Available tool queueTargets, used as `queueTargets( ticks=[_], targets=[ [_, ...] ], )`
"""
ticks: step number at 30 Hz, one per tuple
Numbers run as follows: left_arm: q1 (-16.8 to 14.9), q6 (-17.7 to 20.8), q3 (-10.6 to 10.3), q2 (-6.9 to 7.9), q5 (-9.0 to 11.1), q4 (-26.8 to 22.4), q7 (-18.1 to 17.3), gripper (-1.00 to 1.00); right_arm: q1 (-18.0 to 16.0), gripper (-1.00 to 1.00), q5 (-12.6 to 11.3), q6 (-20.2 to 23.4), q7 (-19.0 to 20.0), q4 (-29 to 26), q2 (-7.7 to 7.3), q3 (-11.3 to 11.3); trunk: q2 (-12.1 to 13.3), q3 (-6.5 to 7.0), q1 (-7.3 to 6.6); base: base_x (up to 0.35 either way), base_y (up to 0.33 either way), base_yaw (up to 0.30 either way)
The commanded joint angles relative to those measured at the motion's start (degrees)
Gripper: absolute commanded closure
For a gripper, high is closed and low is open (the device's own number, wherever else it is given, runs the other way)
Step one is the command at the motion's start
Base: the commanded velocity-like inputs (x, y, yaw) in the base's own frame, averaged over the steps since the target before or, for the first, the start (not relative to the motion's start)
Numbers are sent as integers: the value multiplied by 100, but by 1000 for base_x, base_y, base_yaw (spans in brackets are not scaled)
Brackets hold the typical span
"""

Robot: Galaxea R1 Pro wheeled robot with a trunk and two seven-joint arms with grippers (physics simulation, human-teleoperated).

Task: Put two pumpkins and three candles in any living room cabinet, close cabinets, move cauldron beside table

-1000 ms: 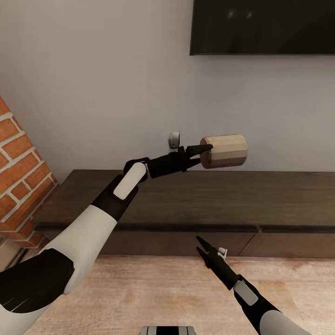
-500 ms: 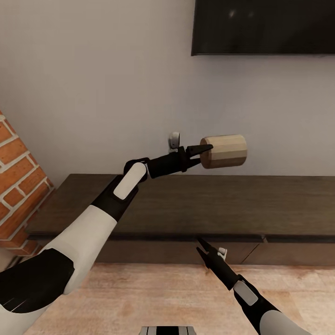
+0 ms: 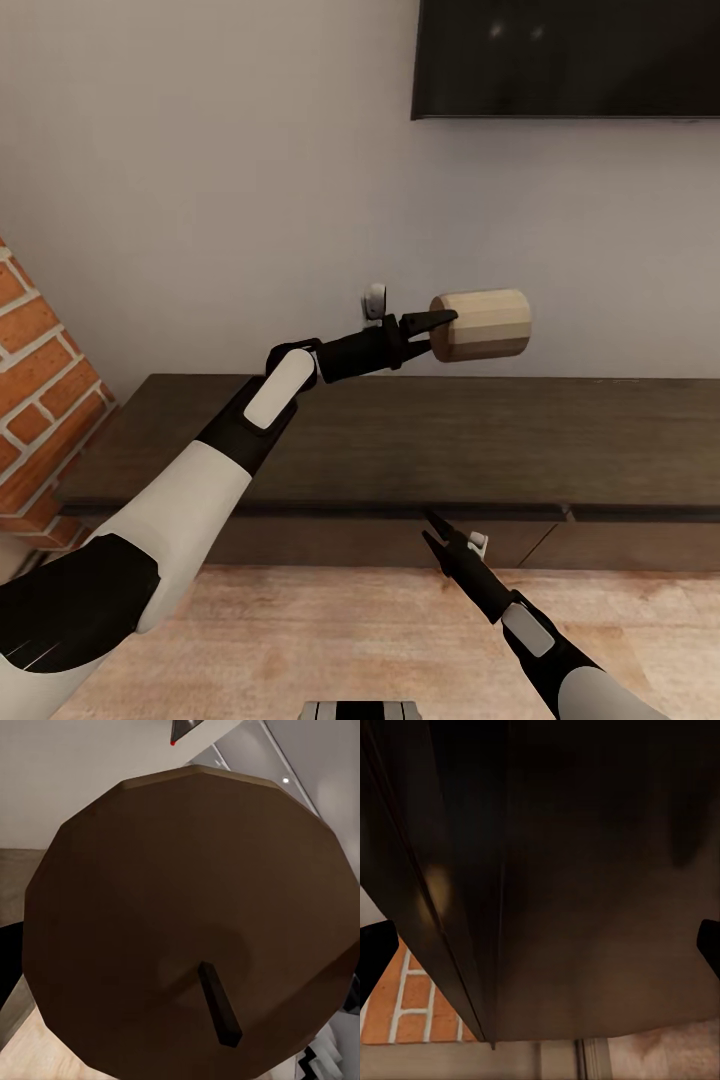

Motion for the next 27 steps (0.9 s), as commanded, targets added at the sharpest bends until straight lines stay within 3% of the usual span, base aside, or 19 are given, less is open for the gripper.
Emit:
queueTargets(
  ticks=[1,2,27],
  targets=[
    [-3,28,0,-1,20,4,-9,100,-3,-100,-59,36,8,2,-5,38,-2,-4,-1,0,0,0],
    [-3,28,0,-1,20,4,-9,100,-3,100,-59,36,6,2,-5,39,-2,-4,-1,0,0,0],
    [-1,28,0,-44,20,4,-5,100,-3,100,-60,36,13,2,-5,45,-2,-4,-1,0,0,0]
  ],
)
